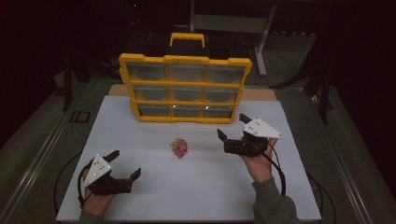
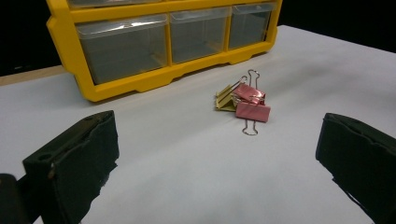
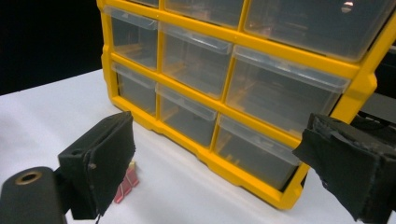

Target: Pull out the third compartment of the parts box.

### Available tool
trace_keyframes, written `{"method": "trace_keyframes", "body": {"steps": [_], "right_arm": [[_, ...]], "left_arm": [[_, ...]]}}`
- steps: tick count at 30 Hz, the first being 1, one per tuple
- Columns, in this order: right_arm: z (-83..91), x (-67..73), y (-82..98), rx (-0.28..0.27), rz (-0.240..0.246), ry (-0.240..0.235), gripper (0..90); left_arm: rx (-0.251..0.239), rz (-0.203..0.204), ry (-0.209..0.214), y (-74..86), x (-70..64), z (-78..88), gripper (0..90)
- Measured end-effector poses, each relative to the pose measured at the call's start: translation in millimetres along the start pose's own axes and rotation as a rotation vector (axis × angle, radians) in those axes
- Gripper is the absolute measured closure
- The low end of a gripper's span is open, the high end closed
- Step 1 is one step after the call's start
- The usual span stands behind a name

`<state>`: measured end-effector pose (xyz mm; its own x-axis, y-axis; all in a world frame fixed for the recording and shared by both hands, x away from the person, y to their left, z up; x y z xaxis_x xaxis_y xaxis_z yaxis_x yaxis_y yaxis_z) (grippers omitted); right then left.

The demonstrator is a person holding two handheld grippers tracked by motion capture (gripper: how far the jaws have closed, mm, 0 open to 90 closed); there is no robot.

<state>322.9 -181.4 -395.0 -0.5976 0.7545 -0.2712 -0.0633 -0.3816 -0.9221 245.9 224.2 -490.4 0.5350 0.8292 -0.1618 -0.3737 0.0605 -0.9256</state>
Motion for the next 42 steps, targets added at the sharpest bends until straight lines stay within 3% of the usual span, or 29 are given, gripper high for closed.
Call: {"method": "trace_keyframes", "body": {"steps": [20,42], "right_arm": [[-29.7,-6.3,-25.9,0.024,0.070,0.008,9.2],[-55.0,-14.2,-38.6,0.062,0.132,0.027,9.2]], "left_arm": [[0.009,-0.007,0.008,0.9,-1.3,-2.0,0.0],[0.006,0.003,0.016,1.1,-0.7,-2.5,0.0]]}}
Point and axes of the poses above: each handheld gripper's, and its own axes: z roughly backward along the jaws, y roughly out of its underside, x roughly to its left, the point moved 2 cm from there along -z, roughly forward along the jaws, and after that the axes turned 9 degrees about z, right-handed, at the moved point
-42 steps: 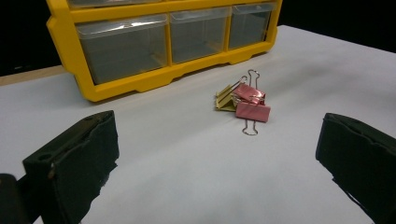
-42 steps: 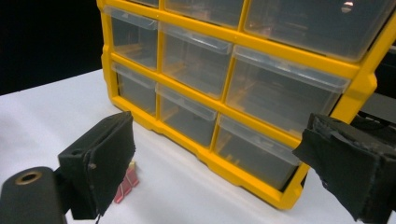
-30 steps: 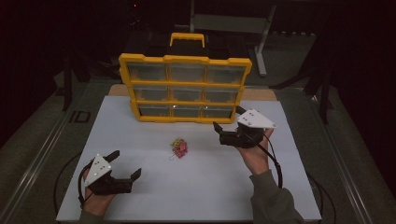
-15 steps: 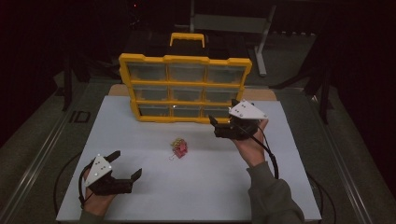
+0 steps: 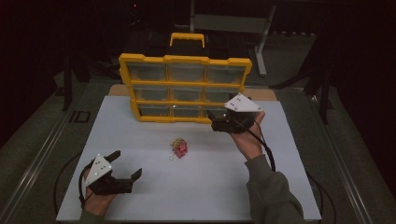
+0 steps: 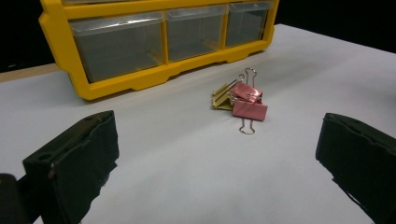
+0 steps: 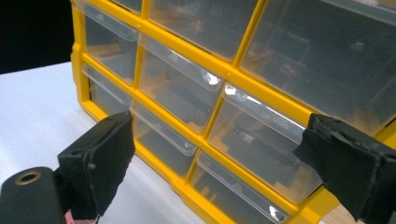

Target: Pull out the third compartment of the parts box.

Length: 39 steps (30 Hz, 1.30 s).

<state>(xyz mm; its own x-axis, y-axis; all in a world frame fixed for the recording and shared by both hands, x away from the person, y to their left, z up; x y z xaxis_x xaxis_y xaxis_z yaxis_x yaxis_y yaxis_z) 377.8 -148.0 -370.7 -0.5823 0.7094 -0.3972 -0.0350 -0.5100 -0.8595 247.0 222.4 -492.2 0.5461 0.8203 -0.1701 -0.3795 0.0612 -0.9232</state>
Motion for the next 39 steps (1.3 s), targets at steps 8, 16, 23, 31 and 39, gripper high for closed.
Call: {"method": "trace_keyframes", "body": {"steps": [8,16,23,31,39], "right_arm": [[-8.8,-3.3,-3.0,0.015,0.005,0.004,9.2],[-17.5,-4.0,-1.6,0.042,0.027,0.007,9.2],[-24.9,-3.0,1.0,0.079,0.074,0.020,9.2],[-30.9,-4.6,1.4,0.121,0.109,0.033,9.2],[-35.6,-8.7,-1.3,0.164,0.154,0.043,9.2]], "left_arm": [[0.000,0.000,0.001,0.1,-0.5,-0.1,0.0],[0.000,0.000,0.002,0.2,-0.6,0.0,0.0],[0.001,0.000,0.003,0.3,-0.7,-0.1,0.0],[0.003,-0.001,0.002,0.5,-0.6,-0.2,0.0],[0.000,0.001,0.003,0.4,-0.6,0.2,0.0]]}}
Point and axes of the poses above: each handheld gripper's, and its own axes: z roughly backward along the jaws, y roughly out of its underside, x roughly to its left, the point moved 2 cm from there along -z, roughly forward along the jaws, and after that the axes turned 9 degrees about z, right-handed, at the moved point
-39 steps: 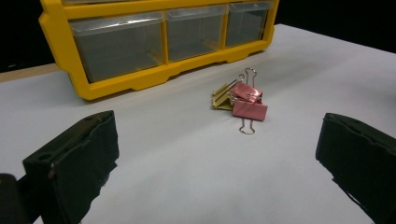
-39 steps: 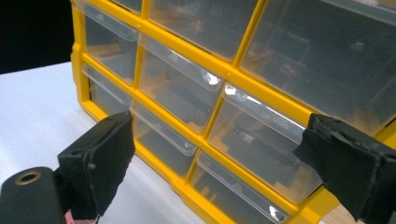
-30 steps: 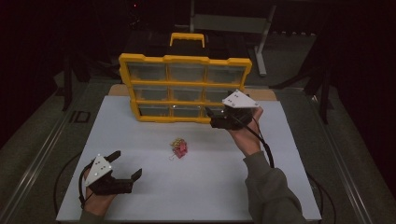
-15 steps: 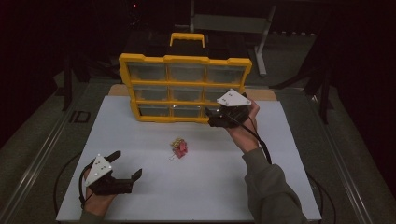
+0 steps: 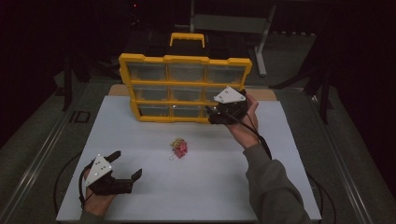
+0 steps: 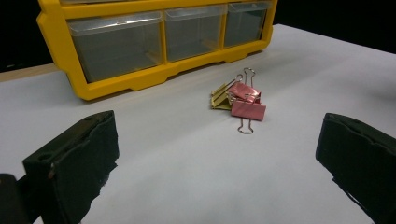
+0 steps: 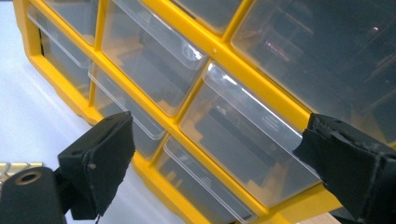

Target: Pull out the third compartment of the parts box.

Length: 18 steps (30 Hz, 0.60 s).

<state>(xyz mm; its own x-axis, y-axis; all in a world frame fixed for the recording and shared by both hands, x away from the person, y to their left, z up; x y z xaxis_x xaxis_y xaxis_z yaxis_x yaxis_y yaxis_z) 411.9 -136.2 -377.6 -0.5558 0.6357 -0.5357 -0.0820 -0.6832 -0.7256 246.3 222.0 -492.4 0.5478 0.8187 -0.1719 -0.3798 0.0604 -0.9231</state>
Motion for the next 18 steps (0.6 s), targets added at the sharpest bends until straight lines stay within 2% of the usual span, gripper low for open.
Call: {"method": "trace_keyframes", "body": {"steps": [6,18], "right_arm": [[-3.7,-1.9,-0.3,0.047,0.060,0.005,9.2],[-9.5,0.8,-1.6,0.128,0.210,0.038,9.2]], "left_arm": [[0.002,-0.001,0.000,0.2,-0.1,-0.3,0.0],[0.007,-0.002,0.000,0.4,0.0,-0.6,0.0]]}}
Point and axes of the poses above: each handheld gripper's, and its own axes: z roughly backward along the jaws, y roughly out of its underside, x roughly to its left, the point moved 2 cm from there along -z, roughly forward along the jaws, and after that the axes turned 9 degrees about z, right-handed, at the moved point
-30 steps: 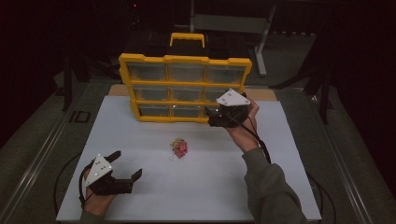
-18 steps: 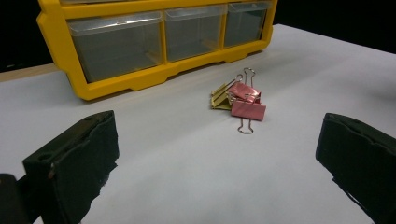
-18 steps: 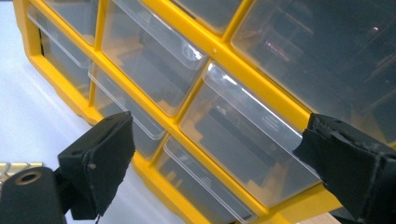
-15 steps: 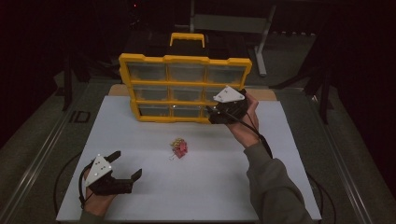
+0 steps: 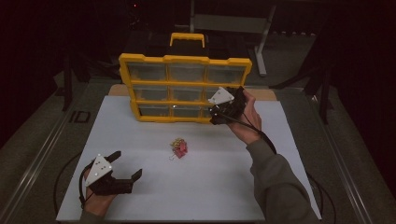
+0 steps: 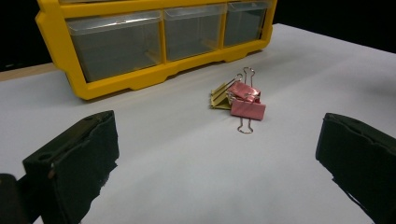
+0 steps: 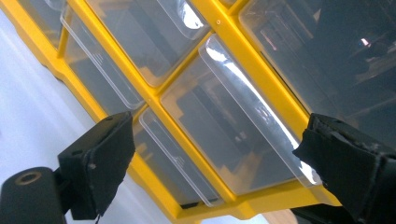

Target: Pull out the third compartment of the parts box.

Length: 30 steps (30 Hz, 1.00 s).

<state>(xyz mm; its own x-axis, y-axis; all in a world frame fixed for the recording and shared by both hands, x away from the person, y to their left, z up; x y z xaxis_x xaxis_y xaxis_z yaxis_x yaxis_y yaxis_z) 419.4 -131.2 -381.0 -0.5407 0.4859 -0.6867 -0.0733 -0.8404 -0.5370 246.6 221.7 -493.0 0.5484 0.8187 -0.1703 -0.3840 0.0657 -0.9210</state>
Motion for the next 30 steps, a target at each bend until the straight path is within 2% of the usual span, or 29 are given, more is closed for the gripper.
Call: {"method": "trace_keyframes", "body": {"steps": [12,21,24,30], "right_arm": [[-0.9,-2.3,-4.7,0.055,0.150,0.051,9.2],[-2.4,-3.3,-7.5,0.079,0.223,0.073,9.2],[-2.3,-3.7,-7.8,0.092,0.273,0.085,9.2],[-2.5,-3.5,-8.1,0.106,0.327,0.113,9.2]], "left_arm": [[0.002,-0.001,0.002,0.3,0.1,-0.6,0.0],[0.001,0.000,0.002,0.2,0.2,-0.2,0.0],[0.001,0.000,0.002,0.2,0.3,-0.2,0.0],[0.002,-0.001,0.002,0.3,0.1,-0.4,0.0]]}}
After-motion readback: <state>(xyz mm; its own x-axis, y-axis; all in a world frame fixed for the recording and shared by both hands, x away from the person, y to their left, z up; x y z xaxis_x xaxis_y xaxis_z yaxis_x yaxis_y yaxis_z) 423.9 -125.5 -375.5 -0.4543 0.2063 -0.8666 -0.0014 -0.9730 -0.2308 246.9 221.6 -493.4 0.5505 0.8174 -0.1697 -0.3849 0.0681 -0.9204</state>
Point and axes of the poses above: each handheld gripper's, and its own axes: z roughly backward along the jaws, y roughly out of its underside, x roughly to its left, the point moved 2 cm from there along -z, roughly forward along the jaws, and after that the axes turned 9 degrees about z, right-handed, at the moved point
